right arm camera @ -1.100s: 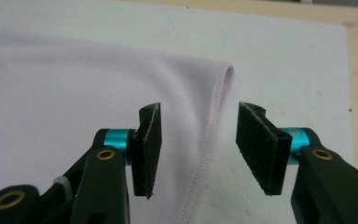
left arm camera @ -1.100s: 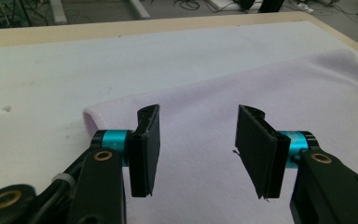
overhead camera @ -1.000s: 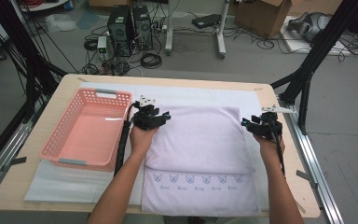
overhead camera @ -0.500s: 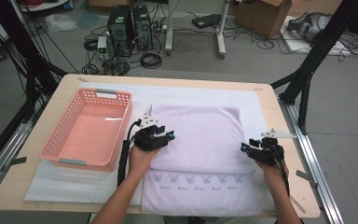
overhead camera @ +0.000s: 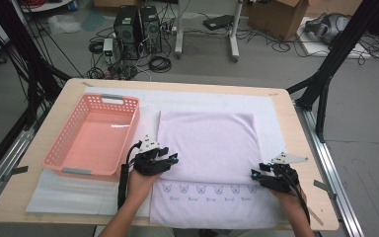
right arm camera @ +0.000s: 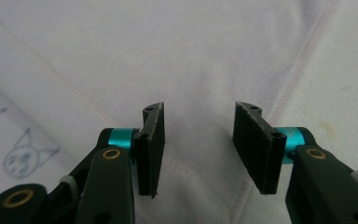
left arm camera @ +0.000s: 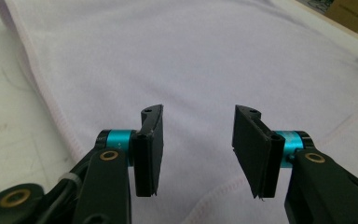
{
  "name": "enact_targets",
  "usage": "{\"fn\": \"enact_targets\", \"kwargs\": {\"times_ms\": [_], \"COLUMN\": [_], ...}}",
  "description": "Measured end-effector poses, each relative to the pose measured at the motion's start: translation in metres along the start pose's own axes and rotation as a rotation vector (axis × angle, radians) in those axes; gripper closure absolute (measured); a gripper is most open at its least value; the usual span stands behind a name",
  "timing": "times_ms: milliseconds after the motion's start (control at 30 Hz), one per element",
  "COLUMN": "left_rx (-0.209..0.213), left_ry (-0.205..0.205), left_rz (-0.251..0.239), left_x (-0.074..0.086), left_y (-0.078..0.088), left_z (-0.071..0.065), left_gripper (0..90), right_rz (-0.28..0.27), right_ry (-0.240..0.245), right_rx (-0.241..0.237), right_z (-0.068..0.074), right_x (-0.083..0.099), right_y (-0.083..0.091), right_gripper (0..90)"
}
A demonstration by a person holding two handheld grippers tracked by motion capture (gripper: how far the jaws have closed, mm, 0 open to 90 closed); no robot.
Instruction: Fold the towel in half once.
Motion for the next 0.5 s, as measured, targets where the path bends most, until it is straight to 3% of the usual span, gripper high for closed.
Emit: {"fn": "enact_targets", "kwargs": {"times_ms": [67,300,433,500], "left_rx": [-0.002,-0.007,-0.022,-0.023], "left_ry": [0.002,-0.007,0.018,0.023], "left_rz": [0.01,-0.002,-0.037,-0.041], "left_x": [0.006,0.017,0.024,0.024], "left_y": [0.006,0.026,0.043,0.046], "left_z": [-0.002,-0.008,-0.008,-0.008], "left_gripper": [52.8,51.8,51.0,51.0], "right_rz": [-0.001,-0.014,-0.014,-0.006], "right_ry": [0.002,0.082,0.14,0.146], "right_rx": [-0.023,-0.011,-0.014,-0.023], "right_z": [0.003,0.015,0.017,0.018], "right_x": [0.004,0.022,0.029,0.03], "right_y": [0.005,0.025,0.037,0.04], "right_gripper": [54.2,56.2,58.1,59.3]}}
Point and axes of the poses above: each handheld gripper's, and its own axes: y roughly backward along the jaws, x roughly out of its underside, z roughly to its left, the point moved 1 cm from there along -y, roughly forward along the jaws, and after that the axes turned 12 degrees about x, right-handed, at the moved point
